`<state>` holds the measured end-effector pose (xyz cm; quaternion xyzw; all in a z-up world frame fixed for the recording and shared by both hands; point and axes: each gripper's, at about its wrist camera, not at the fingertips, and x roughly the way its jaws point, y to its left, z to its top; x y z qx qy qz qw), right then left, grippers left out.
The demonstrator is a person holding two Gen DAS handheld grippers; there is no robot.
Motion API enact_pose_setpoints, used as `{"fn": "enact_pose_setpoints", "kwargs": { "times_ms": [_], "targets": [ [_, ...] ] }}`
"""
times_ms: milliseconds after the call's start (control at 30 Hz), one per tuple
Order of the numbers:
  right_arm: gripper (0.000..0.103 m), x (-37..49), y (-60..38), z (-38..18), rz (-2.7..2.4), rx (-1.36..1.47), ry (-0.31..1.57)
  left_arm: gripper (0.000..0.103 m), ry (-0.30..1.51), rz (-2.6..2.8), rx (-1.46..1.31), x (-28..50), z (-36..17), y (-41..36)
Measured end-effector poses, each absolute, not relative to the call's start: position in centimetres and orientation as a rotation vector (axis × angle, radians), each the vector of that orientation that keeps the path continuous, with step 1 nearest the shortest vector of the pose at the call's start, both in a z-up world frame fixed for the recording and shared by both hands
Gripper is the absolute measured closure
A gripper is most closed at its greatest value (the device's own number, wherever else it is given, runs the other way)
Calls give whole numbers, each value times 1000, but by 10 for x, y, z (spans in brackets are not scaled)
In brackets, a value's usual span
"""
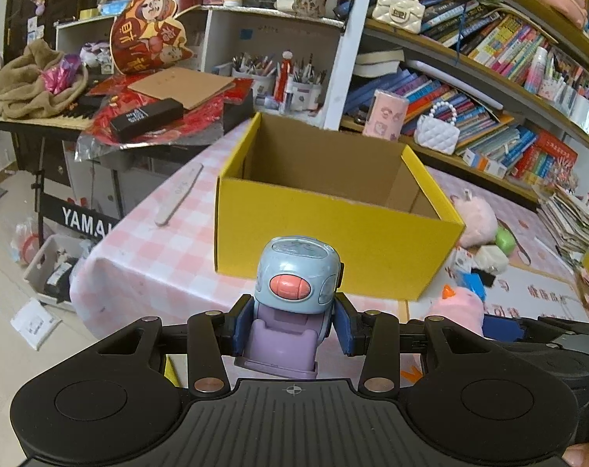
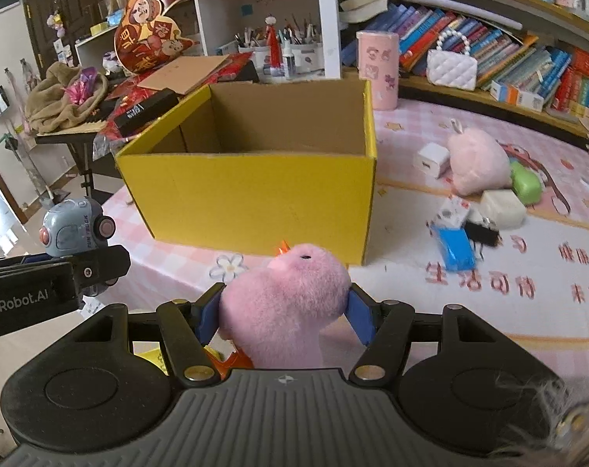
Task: Organize objects
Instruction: 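Carry the pink pig and toy robot over the yellow box with both tools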
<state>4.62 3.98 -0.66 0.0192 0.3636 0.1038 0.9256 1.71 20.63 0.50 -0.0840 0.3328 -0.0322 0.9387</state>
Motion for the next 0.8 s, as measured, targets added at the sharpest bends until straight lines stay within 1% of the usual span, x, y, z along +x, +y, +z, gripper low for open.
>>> {"fn": "enact_pose_setpoints", "kwargs": {
  "times_ms": [167,333,400,567,800],
  "targets": [
    [40,67,42,11,238,21,667,62,631,-76,-192,36,20,209],
    [40,99,42,38,241,-9,535,62,535,-73,-214,68,45,212],
    [40,116,42,44,226,-21,510,62,509,-73,-216,81,51,211],
    [40,164,46,36,237,-44,523,62,498,-74,-200,115,51,203],
    [45,201,62,10,357,-117,602,62,596,-40,-186,153,22,190]
  ]
}}
